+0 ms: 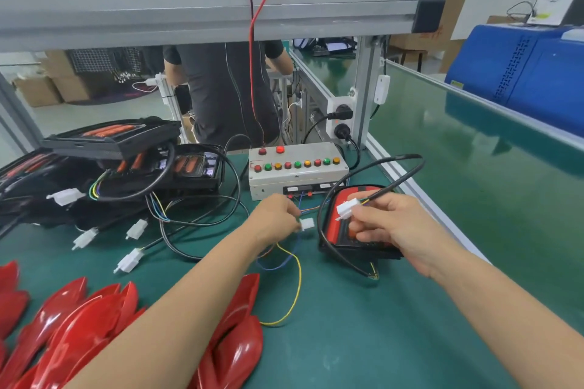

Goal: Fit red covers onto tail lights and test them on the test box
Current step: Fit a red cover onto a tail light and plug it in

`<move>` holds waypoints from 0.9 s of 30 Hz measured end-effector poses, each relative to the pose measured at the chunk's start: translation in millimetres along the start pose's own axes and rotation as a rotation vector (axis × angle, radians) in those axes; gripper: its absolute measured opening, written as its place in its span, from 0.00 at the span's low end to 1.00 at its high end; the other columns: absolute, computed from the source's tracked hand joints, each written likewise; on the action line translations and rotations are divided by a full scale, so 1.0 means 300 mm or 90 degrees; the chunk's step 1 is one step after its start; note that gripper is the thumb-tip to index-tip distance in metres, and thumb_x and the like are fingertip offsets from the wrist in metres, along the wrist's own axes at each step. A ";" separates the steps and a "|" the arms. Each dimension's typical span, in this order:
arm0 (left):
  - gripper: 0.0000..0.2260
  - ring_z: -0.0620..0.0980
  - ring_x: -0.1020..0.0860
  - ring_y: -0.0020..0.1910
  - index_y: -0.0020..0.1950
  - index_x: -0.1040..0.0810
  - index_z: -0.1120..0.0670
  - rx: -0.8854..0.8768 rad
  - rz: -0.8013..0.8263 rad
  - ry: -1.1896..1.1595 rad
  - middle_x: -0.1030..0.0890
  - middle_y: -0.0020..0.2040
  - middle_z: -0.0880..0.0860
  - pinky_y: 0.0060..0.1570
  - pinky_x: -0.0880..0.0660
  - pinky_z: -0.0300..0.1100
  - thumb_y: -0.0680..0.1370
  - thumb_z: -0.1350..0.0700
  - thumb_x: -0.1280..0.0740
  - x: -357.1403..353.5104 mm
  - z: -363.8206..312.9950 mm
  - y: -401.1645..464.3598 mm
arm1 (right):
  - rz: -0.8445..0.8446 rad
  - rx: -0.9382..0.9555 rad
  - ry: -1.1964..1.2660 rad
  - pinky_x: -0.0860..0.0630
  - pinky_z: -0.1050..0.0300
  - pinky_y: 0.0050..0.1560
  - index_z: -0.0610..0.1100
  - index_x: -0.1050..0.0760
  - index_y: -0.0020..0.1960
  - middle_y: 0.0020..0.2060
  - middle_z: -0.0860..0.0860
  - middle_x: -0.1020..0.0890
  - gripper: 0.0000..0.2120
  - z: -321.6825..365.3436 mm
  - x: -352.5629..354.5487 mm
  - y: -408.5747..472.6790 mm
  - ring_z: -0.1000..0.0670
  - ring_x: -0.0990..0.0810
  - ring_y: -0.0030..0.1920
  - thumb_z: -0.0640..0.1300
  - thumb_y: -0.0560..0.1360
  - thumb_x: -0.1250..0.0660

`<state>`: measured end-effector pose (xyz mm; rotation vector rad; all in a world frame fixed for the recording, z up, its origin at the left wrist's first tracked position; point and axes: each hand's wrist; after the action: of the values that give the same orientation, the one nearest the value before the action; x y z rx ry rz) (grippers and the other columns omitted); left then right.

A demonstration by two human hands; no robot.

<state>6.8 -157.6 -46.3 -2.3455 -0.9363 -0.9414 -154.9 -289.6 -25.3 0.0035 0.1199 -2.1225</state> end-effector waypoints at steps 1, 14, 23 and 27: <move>0.07 0.51 0.24 0.42 0.47 0.17 0.54 -0.007 -0.033 -0.031 0.19 0.41 0.54 0.43 0.30 0.38 0.74 0.63 0.33 0.015 0.017 -0.012 | -0.004 0.005 -0.007 0.21 0.64 0.33 0.39 0.20 0.43 0.33 0.49 0.16 0.02 -0.002 -0.004 0.000 0.54 0.17 0.33 0.35 0.74 0.30; 0.08 0.36 0.28 0.27 0.41 0.19 0.57 -0.129 -0.014 -0.378 0.22 0.28 0.45 0.30 0.34 0.24 0.76 0.67 0.35 0.108 0.036 -0.138 | -0.027 0.016 0.070 0.25 0.67 0.27 0.43 0.20 0.38 0.26 0.54 0.20 0.06 0.034 -0.206 0.073 0.59 0.21 0.28 0.39 0.74 0.29; 0.09 0.44 0.30 0.30 0.39 0.18 0.56 -0.110 0.024 -0.413 0.22 0.30 0.49 0.35 0.37 0.37 0.76 0.63 0.34 0.098 0.074 -0.130 | 0.031 0.005 0.016 0.25 0.66 0.26 0.40 0.20 0.44 0.29 0.51 0.21 0.03 0.024 -0.190 0.069 0.57 0.21 0.28 0.39 0.75 0.30; 0.07 0.44 0.30 0.29 0.41 0.18 0.59 -0.098 0.049 -0.481 0.23 0.29 0.50 0.32 0.36 0.33 0.76 0.65 0.35 0.101 0.053 -0.131 | 0.065 0.021 0.013 0.25 0.66 0.27 0.41 0.20 0.45 0.29 0.52 0.20 0.02 0.020 -0.189 0.069 0.57 0.21 0.29 0.38 0.75 0.31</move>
<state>1.6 -108.7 -29.2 -2.9006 -1.0422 -0.0615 -107.0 -252.9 -18.4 0.0492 0.0947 -2.0223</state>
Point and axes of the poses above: each hand's wrist, its own y-axis towards the middle knuckle, its own x-axis out of the back of the hand, z = x × y
